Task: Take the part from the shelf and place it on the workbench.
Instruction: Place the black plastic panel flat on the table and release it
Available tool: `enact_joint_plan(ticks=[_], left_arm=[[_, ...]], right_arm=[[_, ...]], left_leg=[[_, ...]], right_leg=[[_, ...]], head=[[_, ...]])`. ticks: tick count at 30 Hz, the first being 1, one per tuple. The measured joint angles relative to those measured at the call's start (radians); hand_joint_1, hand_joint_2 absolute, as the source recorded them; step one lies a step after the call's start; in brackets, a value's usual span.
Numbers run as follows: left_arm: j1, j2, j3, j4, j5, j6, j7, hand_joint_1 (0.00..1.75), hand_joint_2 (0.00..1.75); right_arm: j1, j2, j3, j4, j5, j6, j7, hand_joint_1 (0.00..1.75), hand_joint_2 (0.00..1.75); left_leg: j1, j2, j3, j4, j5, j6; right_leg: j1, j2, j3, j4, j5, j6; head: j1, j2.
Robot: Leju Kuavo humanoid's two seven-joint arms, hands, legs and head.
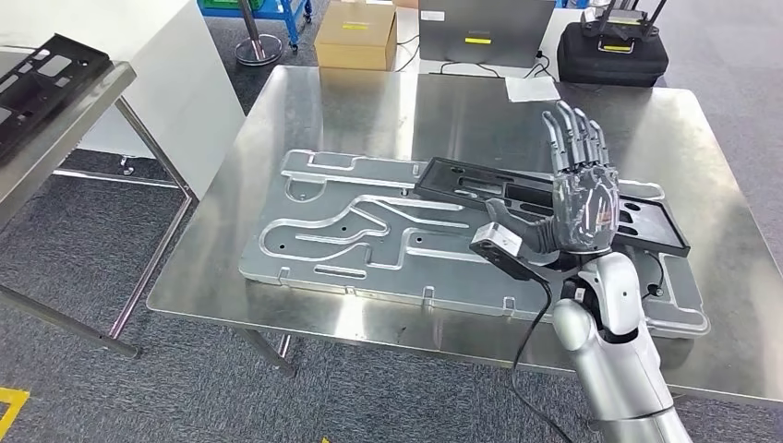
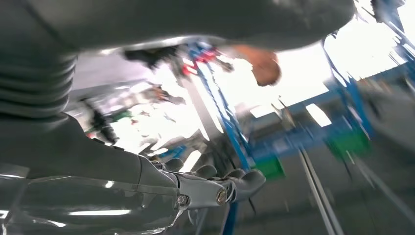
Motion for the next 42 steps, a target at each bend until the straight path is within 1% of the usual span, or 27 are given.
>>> enact_joint_plan(ticks=[1,5,6,8,10,11,12,14,16,18,20,21,23,25,26,27,28,29,30,32,33,35,36,38,40,41,42], left_arm=[[0.000,0.001,0.000,0.000,0.004,-0.001,-0.003,0.00,0.00],[0.000,-0.002,0.004,0.000,0.031,-0.003,-0.017,0.00,0.00],[0.000,-0.004,0.005,0.000,0.037,-0.004,-0.019,0.00,0.00],[0.000,-0.011,0.007,0.000,0.043,-0.005,-0.021,0.00,0.00],[0.001,-0.017,0.012,0.000,0.056,-0.002,-0.021,0.00,0.00],[0.003,-0.021,0.017,0.000,0.065,0.000,-0.021,0.00,0.00],[0.004,-0.024,0.023,0.000,0.074,0.002,-0.021,0.00,0.00],[0.008,-0.031,0.037,0.000,0.091,0.003,-0.021,0.00,0.00],[0.012,-0.037,0.052,0.000,0.108,0.004,-0.022,0.00,0.00],[0.015,-0.042,0.067,0.000,0.125,0.006,-0.023,0.00,0.00],[0.017,-0.045,0.082,0.000,0.139,0.011,-0.024,0.00,0.00],[0.019,-0.046,0.089,-0.001,0.145,0.014,-0.023,0.00,0.00],[0.024,-0.050,0.101,-0.001,0.153,0.018,-0.022,0.00,0.00],[0.025,-0.055,0.111,-0.001,0.157,0.020,-0.021,0.00,0.00],[0.024,-0.057,0.114,-0.001,0.160,0.021,-0.020,0.00,0.00],[0.024,-0.059,0.118,-0.001,0.162,0.022,-0.020,0.00,0.00],[0.024,-0.061,0.121,-0.001,0.164,0.022,-0.020,0.00,0.00],[0.023,-0.062,0.125,-0.001,0.167,0.023,-0.020,0.00,0.00],[0.022,-0.062,0.128,-0.001,0.169,0.023,-0.021,0.00,0.00],[0.017,-0.063,0.131,-0.002,0.171,0.024,-0.021,0.00,0.00],[0.015,-0.064,0.132,-0.002,0.172,0.024,-0.022,0.00,0.00],[0.014,-0.066,0.135,-0.003,0.172,0.024,-0.023,0.00,0.00],[0.014,-0.068,0.136,-0.003,0.172,0.024,-0.024,0.00,0.00],[0.014,-0.071,0.137,-0.004,0.172,0.024,-0.024,0.00,0.00],[0.014,-0.073,0.138,-0.004,0.172,0.022,-0.024,0.00,0.00],[0.015,-0.073,0.138,-0.004,0.172,0.021,-0.024,0.00,0.00],[0.015,-0.074,0.138,-0.004,0.172,0.020,-0.024,0.00,0.00]], right_arm=[[0.013,0.011,0.014,-0.054,-0.015,-0.018,-0.003,0.00,0.00],[0.103,0.044,0.073,-0.265,-0.064,-0.133,-0.016,0.00,0.00],[0.121,0.048,0.088,-0.307,-0.081,-0.165,-0.021,0.00,0.00],[0.165,0.053,0.110,-0.366,-0.116,-0.207,-0.036,0.00,0.00],[0.239,0.063,0.129,-0.435,-0.195,-0.229,-0.091,0.00,0.87],[0.285,0.070,0.138,-0.475,-0.254,-0.237,-0.134,0.00,1.31],[0.332,0.076,0.147,-0.512,-0.322,-0.241,-0.184,0.00,1.75],[0.439,0.081,0.161,-0.564,-0.462,-0.241,-0.283,0.00,1.75],[0.541,0.088,0.162,-0.596,-0.624,-0.206,-0.370,0.00,0.87],[0.628,0.109,0.135,-0.605,-0.816,-0.110,-0.443,0.00,0.00],[0.710,0.154,0.077,-0.600,-0.991,0.048,-0.503,0.00,0.00],[0.743,0.188,0.034,-0.593,-1.050,0.143,-0.522,0.00,0.00],[0.795,0.269,-0.076,-0.572,-1.123,0.312,-0.547,0.00,0.00],[0.834,0.335,-0.185,-0.546,-1.161,0.383,-0.554,0.00,0.00],[0.850,0.358,-0.230,-0.532,-1.169,0.382,-0.553,0.00,0.00],[0.864,0.375,-0.266,-0.518,-1.172,0.372,-0.552,0.00,0.00],[0.876,0.390,-0.297,-0.504,-1.173,0.361,-0.550,0.00,0.00],[0.885,0.404,-0.324,-0.489,-1.173,0.351,-0.548,0.00,0.00],[0.892,0.416,-0.347,-0.472,-1.173,0.343,-0.546,0.00,0.00],[0.903,0.434,-0.385,-0.436,-1.171,0.326,-0.544,0.00,0.00],[0.906,0.441,-0.399,-0.417,-1.163,0.314,-0.541,0.00,0.00],[0.909,0.451,-0.419,-0.379,-1.136,0.282,-0.529,0.00,0.00],[0.909,0.455,-0.425,-0.358,-1.129,0.264,-0.520,0.00,0.00],[0.907,0.460,-0.433,-0.313,-1.129,0.225,-0.499,0.00,0.00],[0.901,0.462,-0.438,-0.264,-1.123,0.183,-0.481,0.00,0.00],[0.898,0.462,-0.440,-0.239,-1.111,0.167,-0.476,0.00,0.00],[0.893,0.462,-0.443,-0.213,-1.095,0.159,-0.473,0.00,0.00]], left_leg=[[-0.004,-0.001,0.018,-0.037,0.011,0.005],[-0.006,0.000,0.032,-0.080,0.025,0.013],[-0.003,0.003,0.035,-0.093,0.033,0.017],[0.000,0.008,0.033,-0.106,0.046,0.022],[-0.001,0.008,0.021,-0.101,0.051,0.024],[-0.002,0.008,0.014,-0.097,0.053,0.024],[-0.002,0.008,0.005,-0.092,0.056,0.023],[-0.002,0.007,-0.012,-0.079,0.060,0.019],[-0.003,0.005,-0.026,-0.066,0.065,0.012],[-0.005,0.004,-0.032,-0.059,0.072,0.002],[-0.004,0.003,-0.036,-0.057,0.079,-0.008],[-0.003,0.003,-0.041,-0.049,0.067,-0.015],[0.002,0.003,-0.061,0.019,-0.014,-0.027],[0.006,0.003,-0.086,0.140,-0.118,-0.037],[0.007,0.003,-0.088,0.191,-0.143,-0.040],[0.008,0.003,-0.076,0.215,-0.143,-0.040],[0.008,0.003,-0.048,0.207,-0.125,-0.038],[0.007,0.004,-0.002,0.163,-0.098,-0.033],[0.005,0.007,0.057,0.093,-0.081,-0.025],[-0.002,0.014,0.161,-0.055,-0.085,-0.011],[-0.007,0.016,0.185,-0.097,-0.093,-0.005],[-0.011,0.015,0.185,-0.121,-0.081,0.006],[-0.010,0.015,0.179,-0.128,-0.067,0.013],[-0.005,0.015,0.157,-0.140,-0.036,0.025],[-0.005,0.014,0.125,-0.137,-0.012,0.032],[-0.006,0.013,0.109,-0.133,-0.001,0.032],[-0.007,0.011,0.091,-0.128,0.010,0.031]], right_leg=[[-0.001,0.000,0.001,-0.001,0.001,0.003],[-0.003,-0.004,0.001,-0.007,0.001,0.025],[-0.002,-0.004,-0.003,0.007,-0.018,0.029],[-0.001,-0.005,-0.031,0.092,-0.090,0.031],[-0.001,-0.005,-0.071,0.220,-0.164,0.031],[-0.001,-0.006,-0.078,0.258,-0.179,0.031],[-0.001,-0.006,-0.065,0.256,-0.173,0.031],[-0.001,-0.007,0.021,0.138,-0.126,0.030],[0.003,-0.007,0.098,0.020,-0.093,0.024],[0.007,-0.006,0.110,-0.013,-0.085,0.013],[0.006,-0.006,0.101,-0.017,-0.075,0.001],[0.005,-0.007,0.093,-0.017,-0.067,-0.007],[0.003,-0.010,0.072,-0.018,-0.047,-0.017],[0.004,-0.013,0.045,-0.017,-0.027,-0.020],[0.005,-0.017,0.031,-0.015,-0.017,-0.020],[0.006,-0.020,0.016,-0.013,-0.007,-0.019],[0.007,-0.023,0.002,-0.011,0.002,-0.017],[0.007,-0.026,-0.010,-0.010,0.011,-0.016],[0.008,-0.028,-0.019,-0.009,0.020,-0.014],[0.008,-0.034,-0.028,-0.011,0.037,-0.005],[0.007,-0.038,-0.028,-0.014,0.046,0.001],[0.003,-0.043,-0.026,-0.024,0.065,0.014],[0.002,-0.040,-0.029,-0.024,0.061,0.020],[0.003,-0.026,-0.046,0.018,-0.003,0.027],[0.003,-0.015,-0.070,0.129,-0.108,0.030],[0.004,-0.014,-0.077,0.187,-0.137,0.032],[0.004,-0.013,-0.075,0.228,-0.140,0.033]], head=[[0.000,0.000],[0.000,0.000],[0.001,0.000],[0.001,0.000],[0.002,0.000],[0.001,0.000],[0.001,0.000],[0.001,0.000],[0.001,0.000],[0.000,0.000],[0.000,0.000],[-0.001,0.000],[-0.004,0.000],[-0.007,0.000],[-0.007,0.000],[-0.007,0.000],[-0.007,0.000],[-0.007,0.000],[-0.007,0.000],[-0.007,0.000],[-0.008,0.000],[-0.012,0.000],[-0.015,0.000],[-0.015,0.000],[-0.013,0.000],[-0.013,0.000],[-0.013,0.000]])
